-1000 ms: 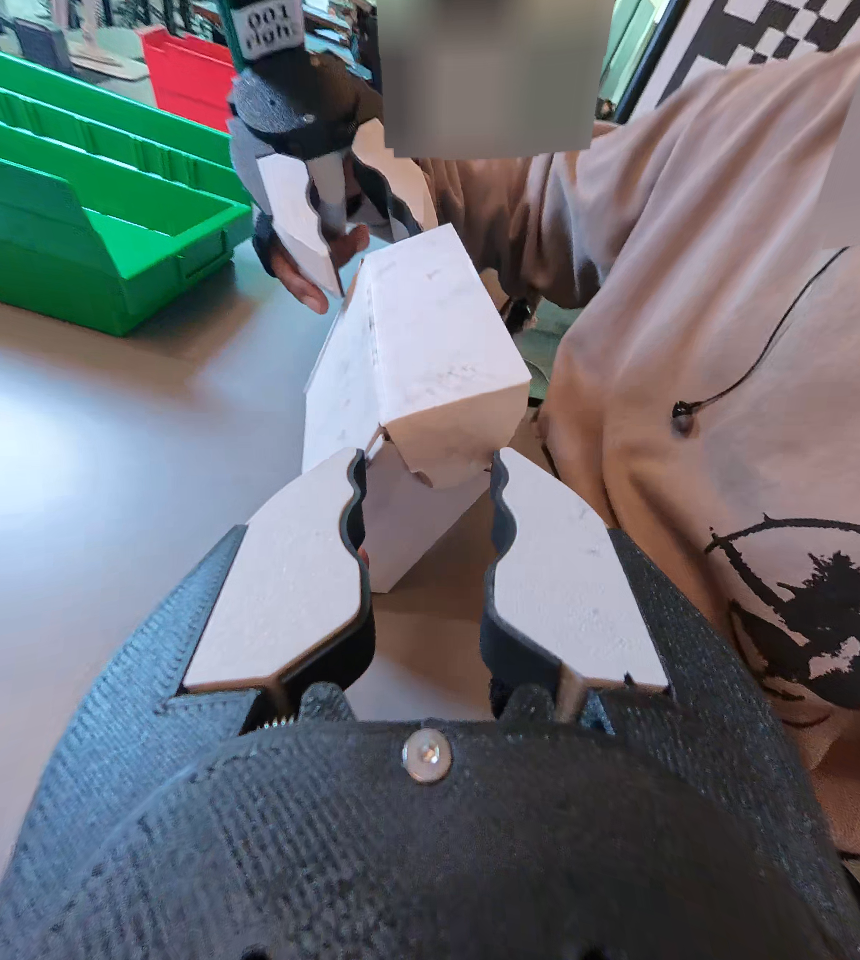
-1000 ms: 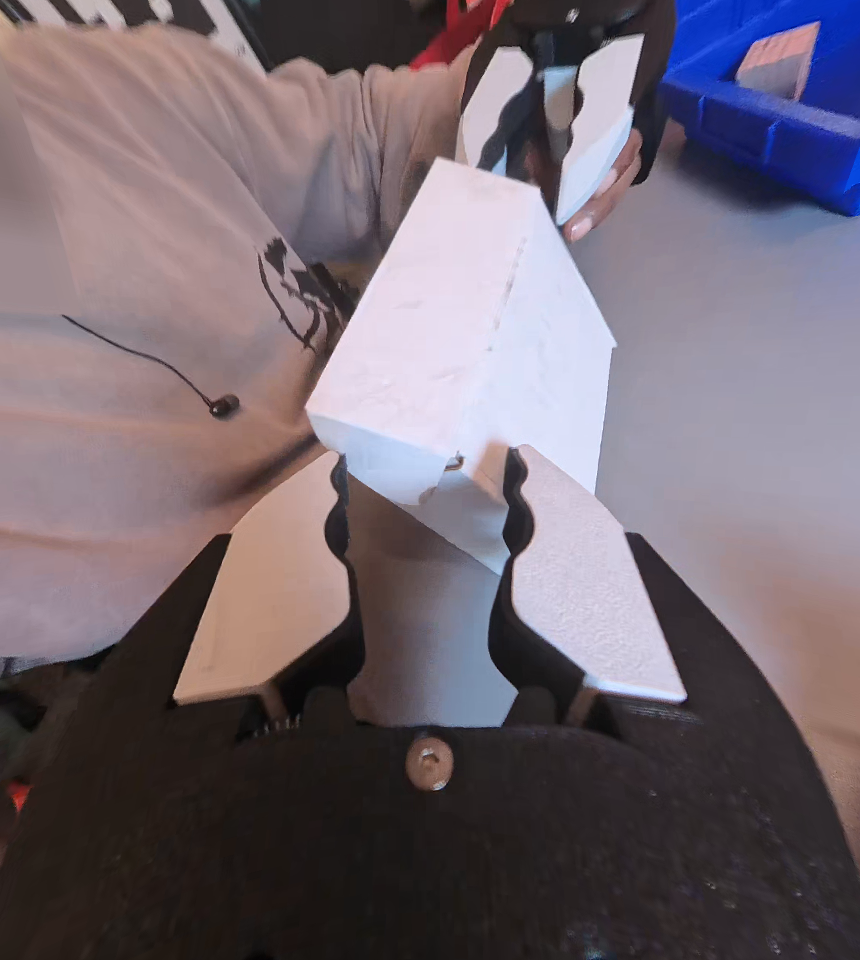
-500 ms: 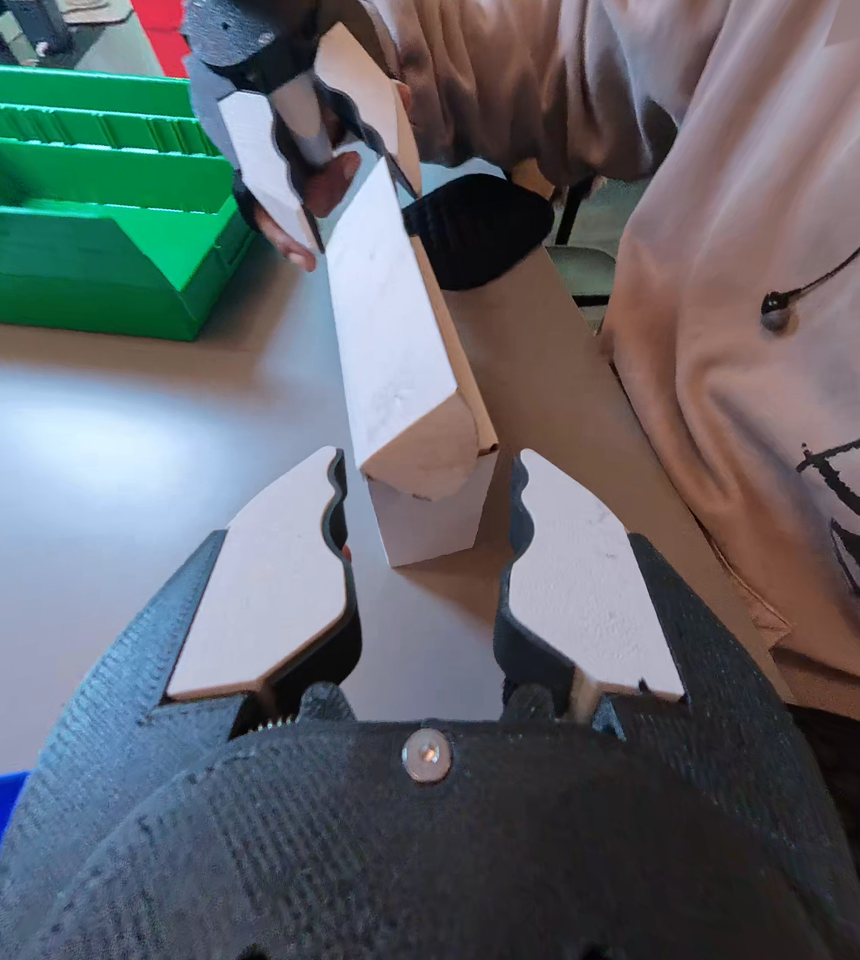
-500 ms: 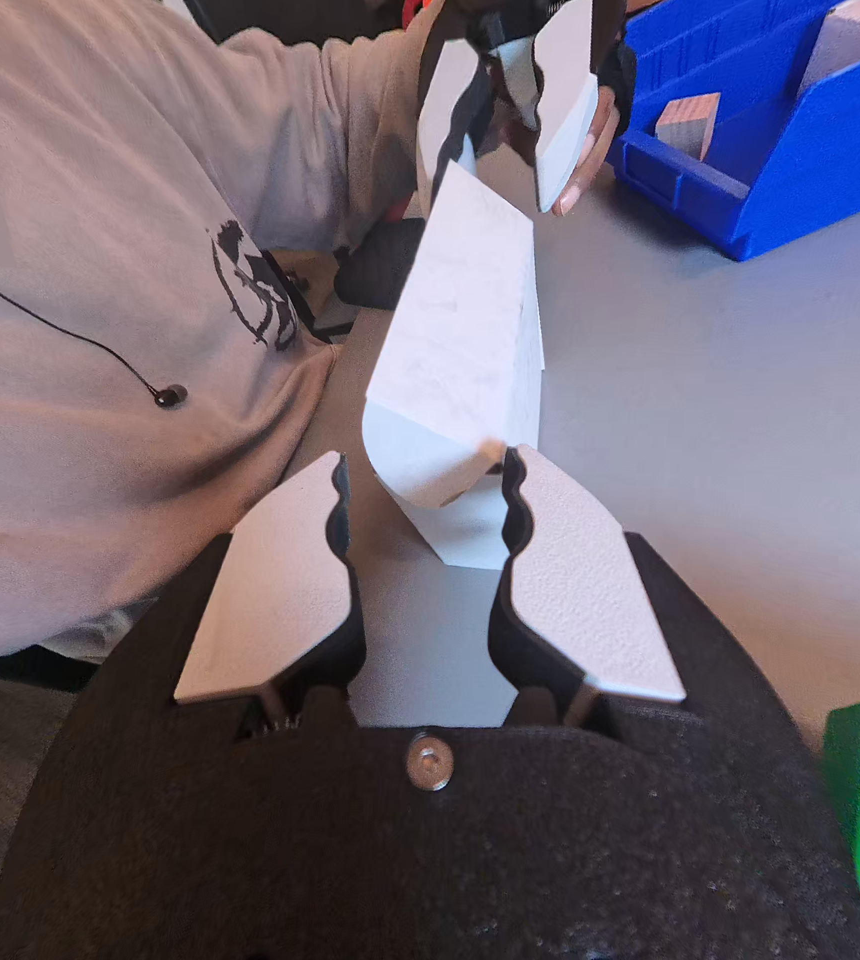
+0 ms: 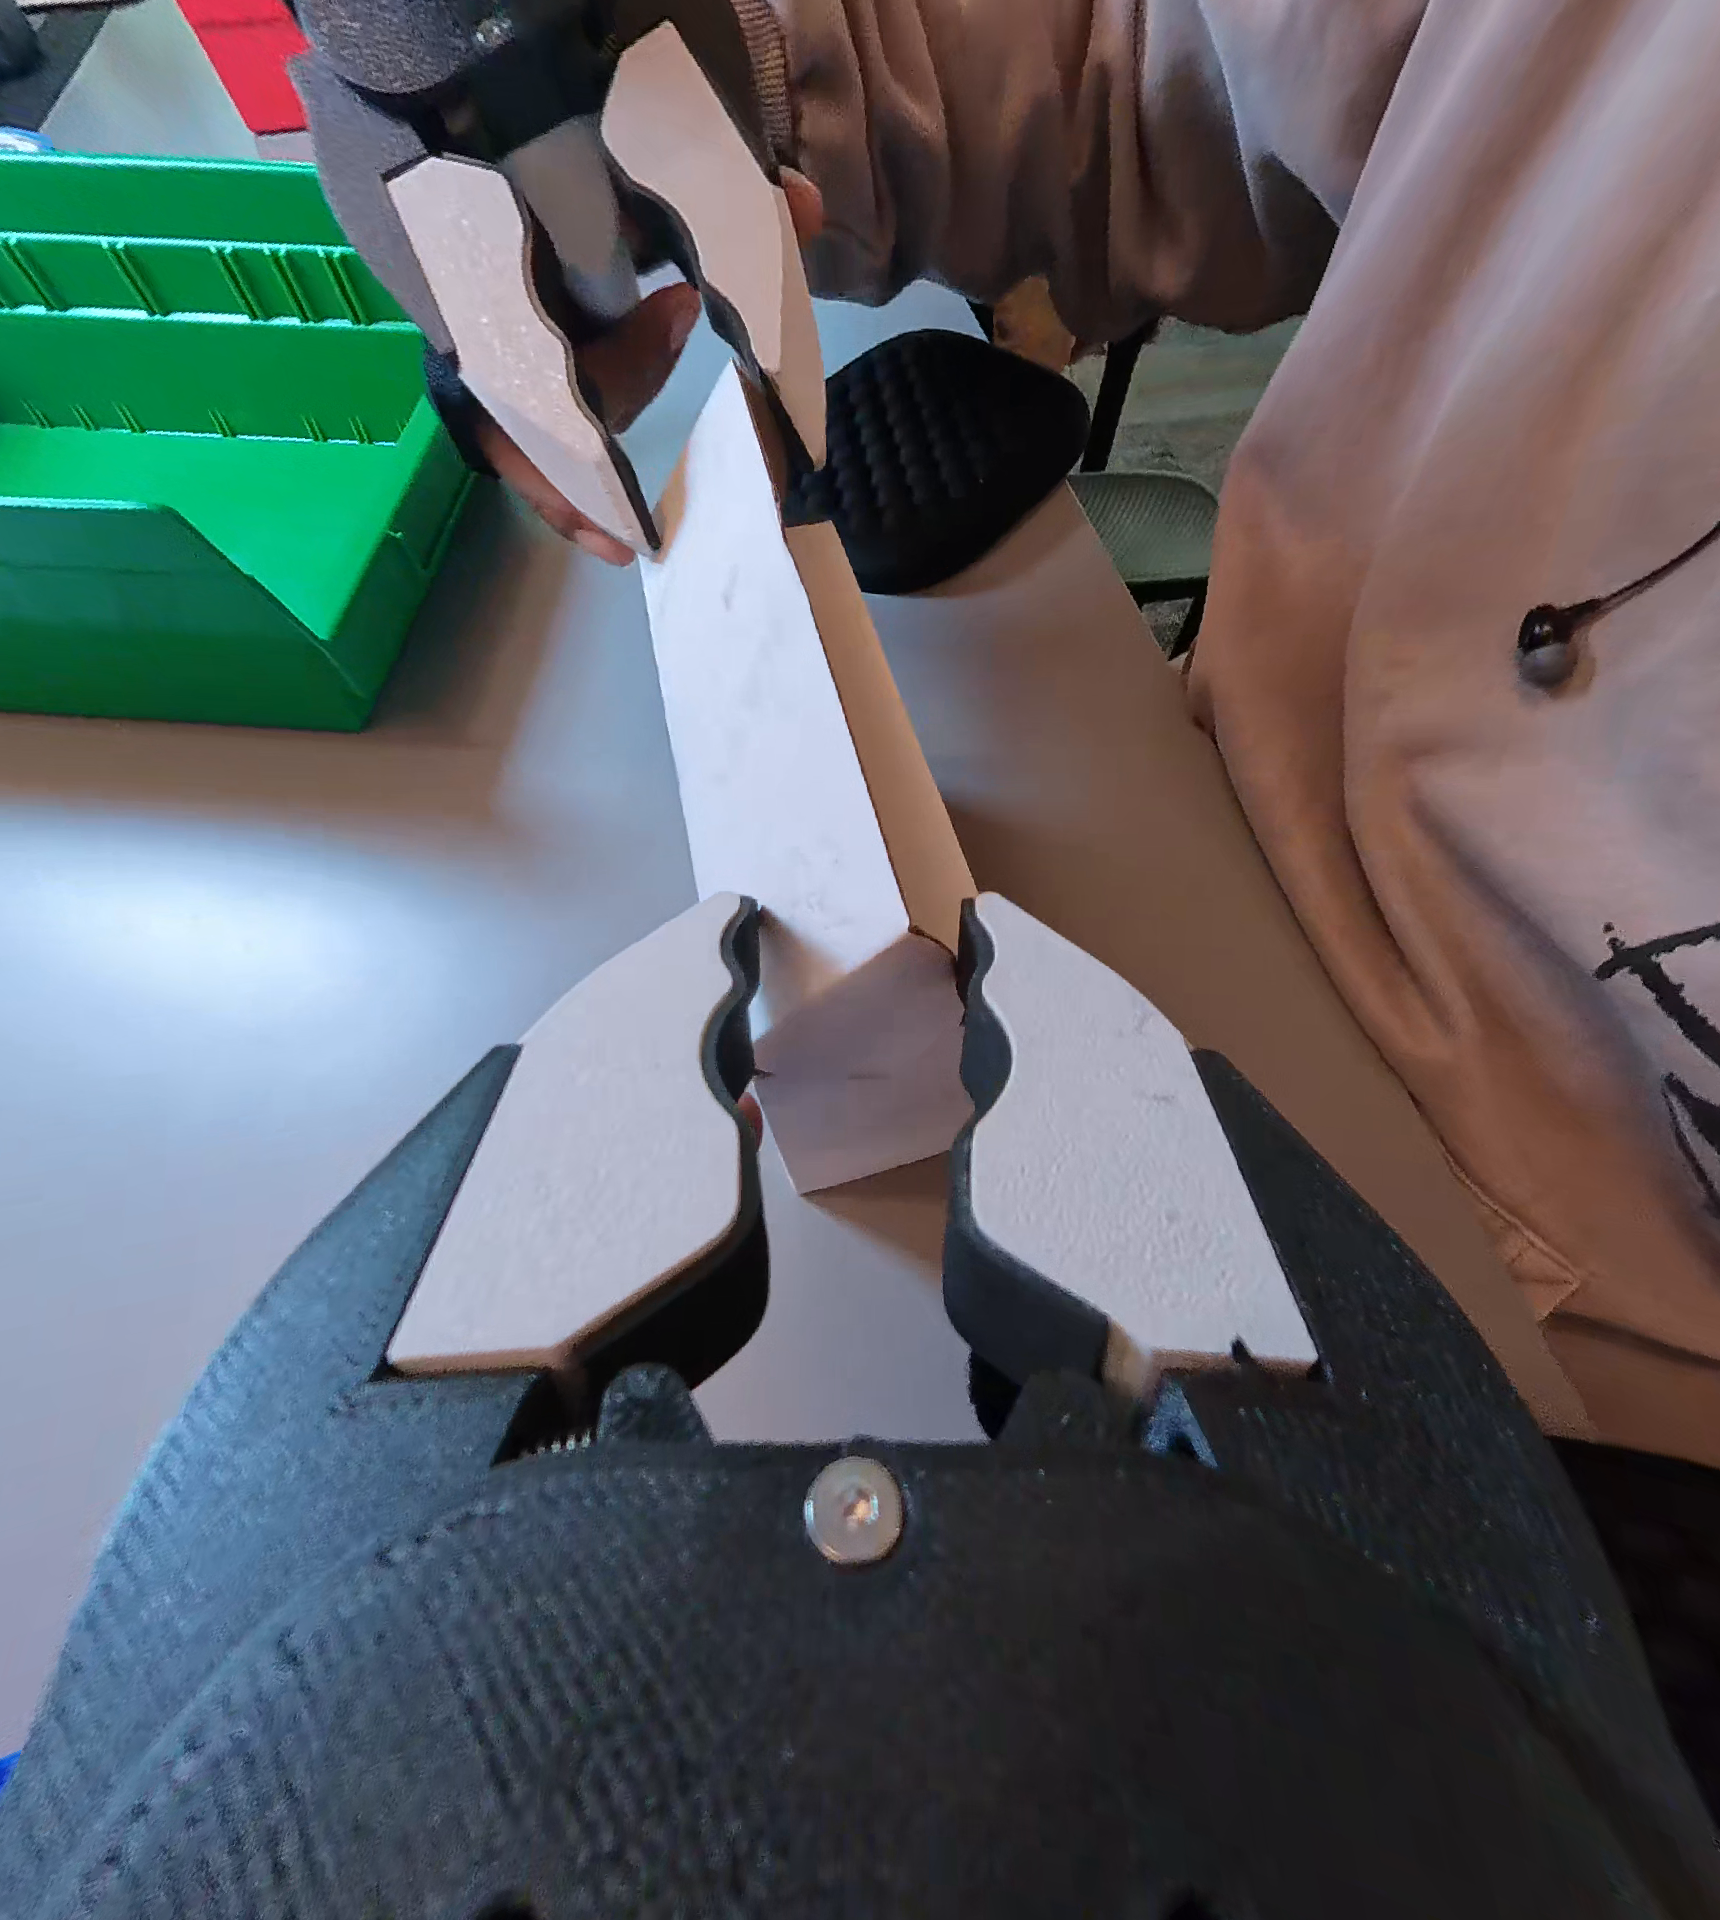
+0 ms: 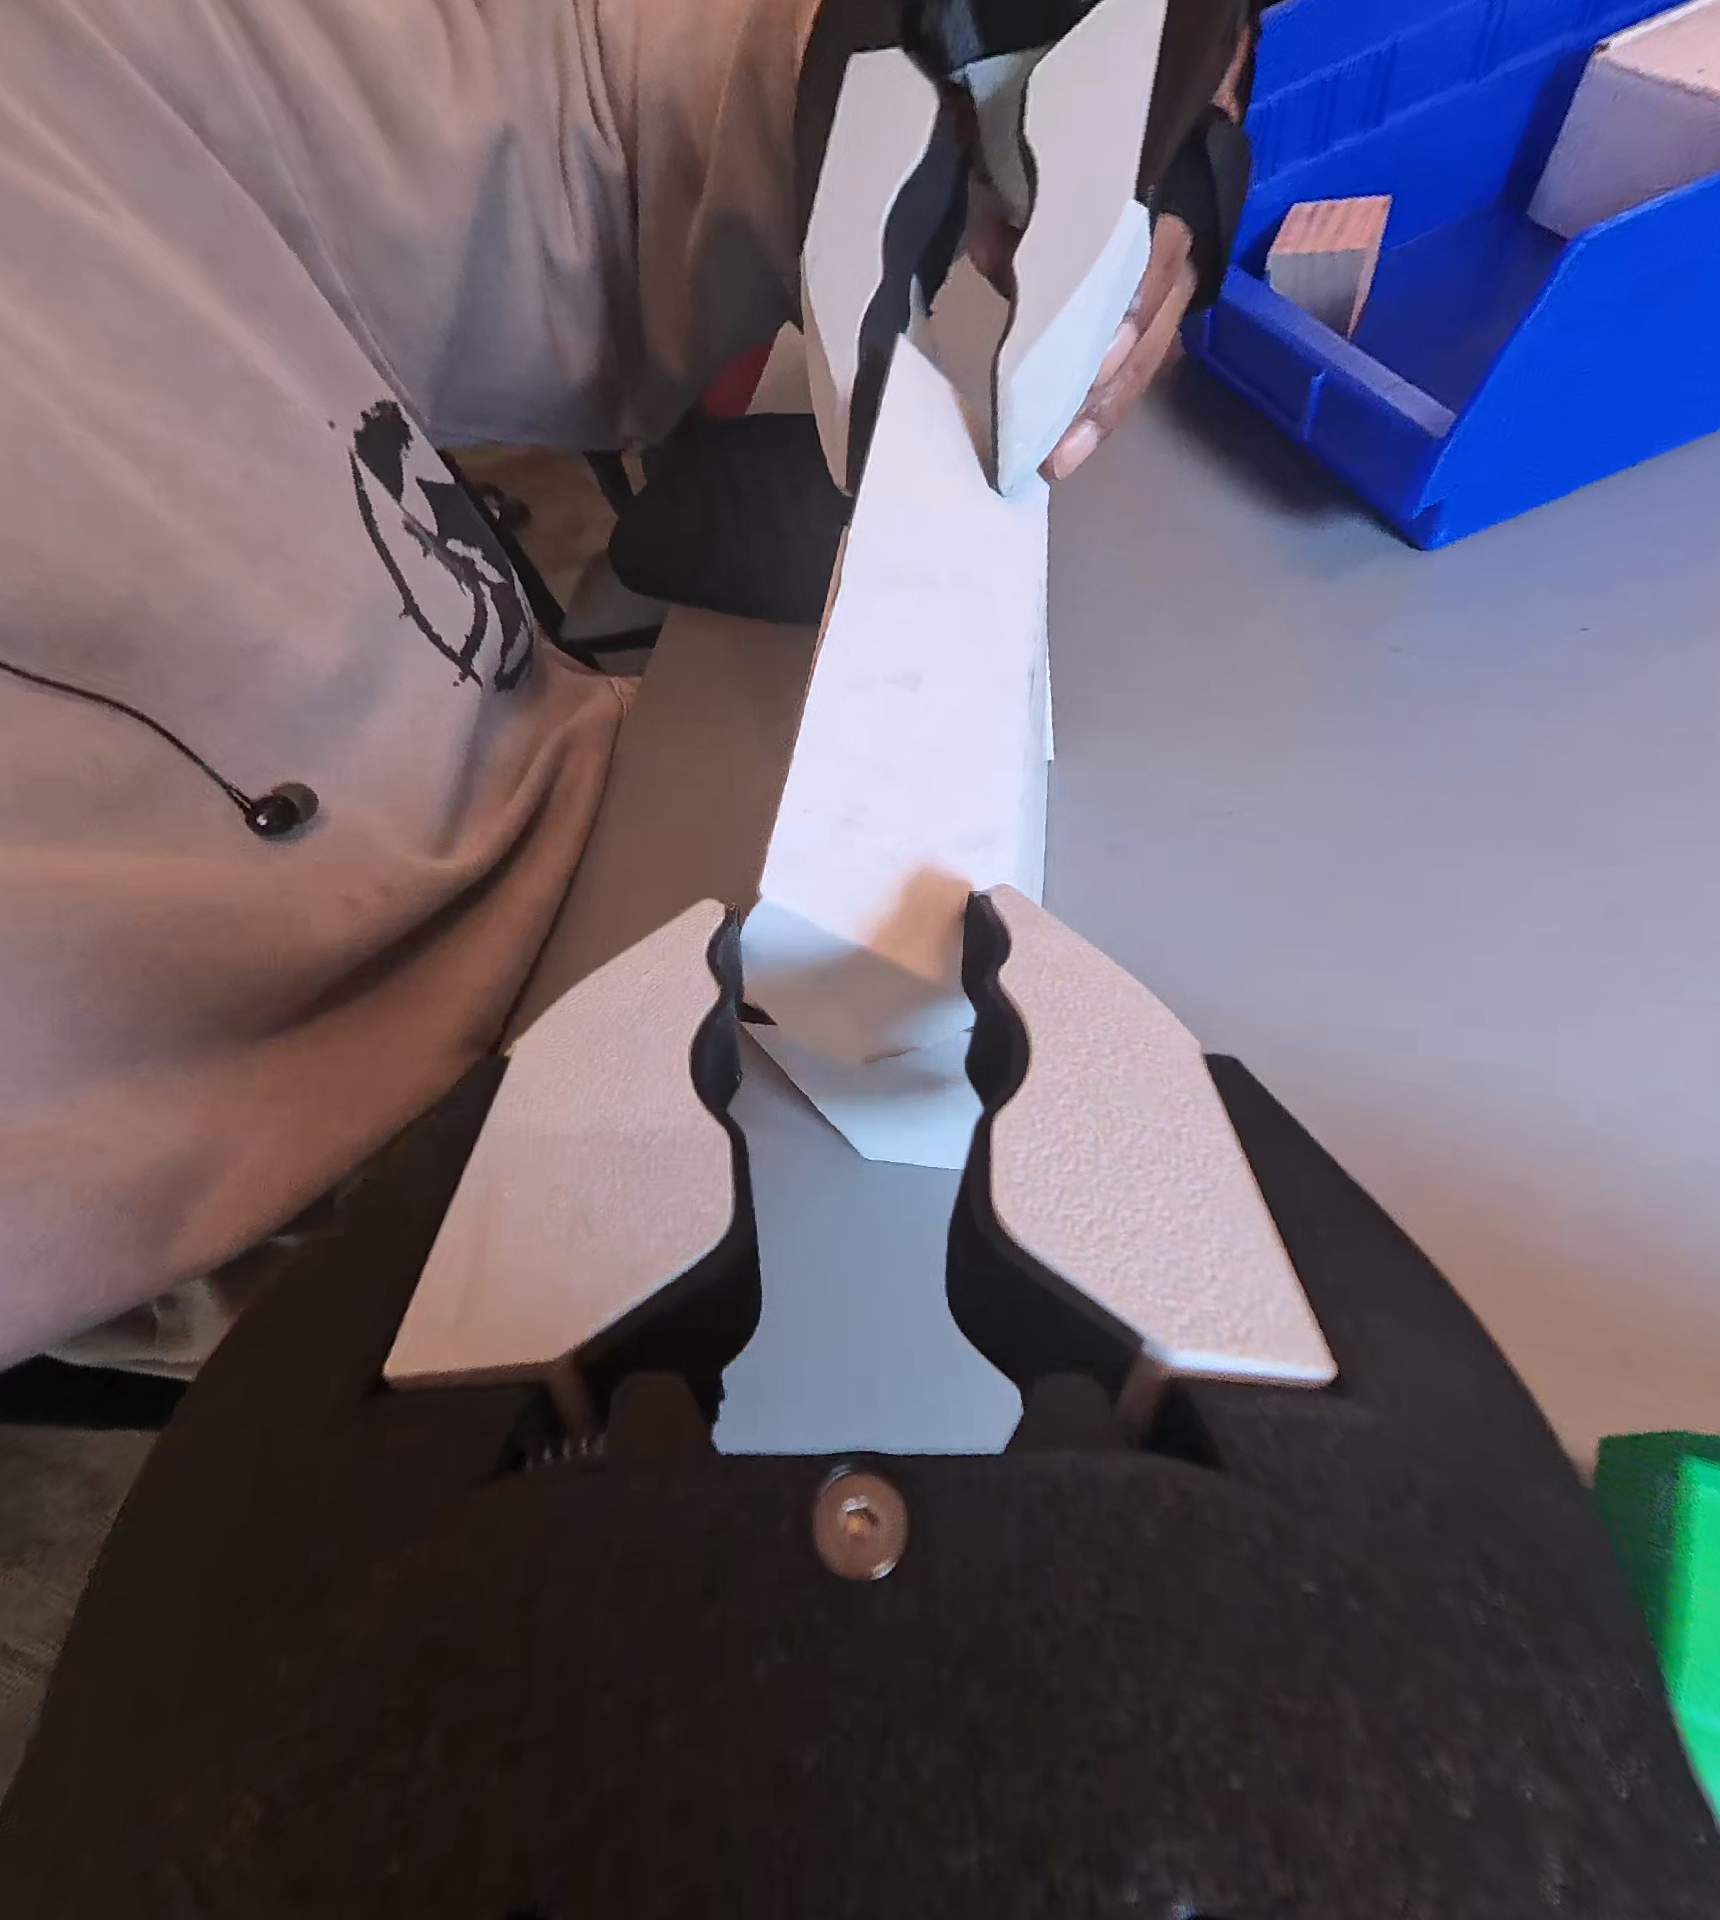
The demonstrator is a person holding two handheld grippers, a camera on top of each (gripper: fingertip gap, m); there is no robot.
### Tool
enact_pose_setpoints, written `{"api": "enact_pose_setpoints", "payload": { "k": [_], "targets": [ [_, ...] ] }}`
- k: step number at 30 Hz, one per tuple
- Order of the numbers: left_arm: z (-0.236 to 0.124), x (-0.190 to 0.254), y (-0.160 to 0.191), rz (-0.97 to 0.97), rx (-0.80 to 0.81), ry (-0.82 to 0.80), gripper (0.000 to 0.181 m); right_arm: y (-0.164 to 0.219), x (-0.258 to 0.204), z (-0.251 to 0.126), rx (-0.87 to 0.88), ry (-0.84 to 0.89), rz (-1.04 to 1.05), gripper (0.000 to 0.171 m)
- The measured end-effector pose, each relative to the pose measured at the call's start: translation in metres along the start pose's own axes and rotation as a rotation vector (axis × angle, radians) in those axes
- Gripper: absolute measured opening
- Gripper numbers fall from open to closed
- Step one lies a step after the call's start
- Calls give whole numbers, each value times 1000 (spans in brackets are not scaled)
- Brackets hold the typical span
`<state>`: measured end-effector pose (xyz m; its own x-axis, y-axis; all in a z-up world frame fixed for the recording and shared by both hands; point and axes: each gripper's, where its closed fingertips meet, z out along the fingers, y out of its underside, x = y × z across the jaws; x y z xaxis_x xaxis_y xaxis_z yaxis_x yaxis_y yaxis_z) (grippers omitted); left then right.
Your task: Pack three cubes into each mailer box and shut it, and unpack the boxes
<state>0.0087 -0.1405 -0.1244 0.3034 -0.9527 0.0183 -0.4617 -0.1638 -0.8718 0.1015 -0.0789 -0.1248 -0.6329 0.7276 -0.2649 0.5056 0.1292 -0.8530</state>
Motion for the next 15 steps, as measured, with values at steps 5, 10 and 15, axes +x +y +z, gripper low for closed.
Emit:
{"api": "enact_pose_setpoints", "payload": {
  "k": [5, 10, 15],
  "targets": [
    [-2, -2, -6, -165, 87, -3, 34, -4, 0, -2, 67, -31, 220, 39],
    [-4, -8, -9, -282, 156, 1, 32, -8, 4, -5, 122, -82, 403, 39],
    [-5, -9, -10, -294, 145, -12, 31, -12, 8, -5, 148, -87, 514, 38]
  ]
}}
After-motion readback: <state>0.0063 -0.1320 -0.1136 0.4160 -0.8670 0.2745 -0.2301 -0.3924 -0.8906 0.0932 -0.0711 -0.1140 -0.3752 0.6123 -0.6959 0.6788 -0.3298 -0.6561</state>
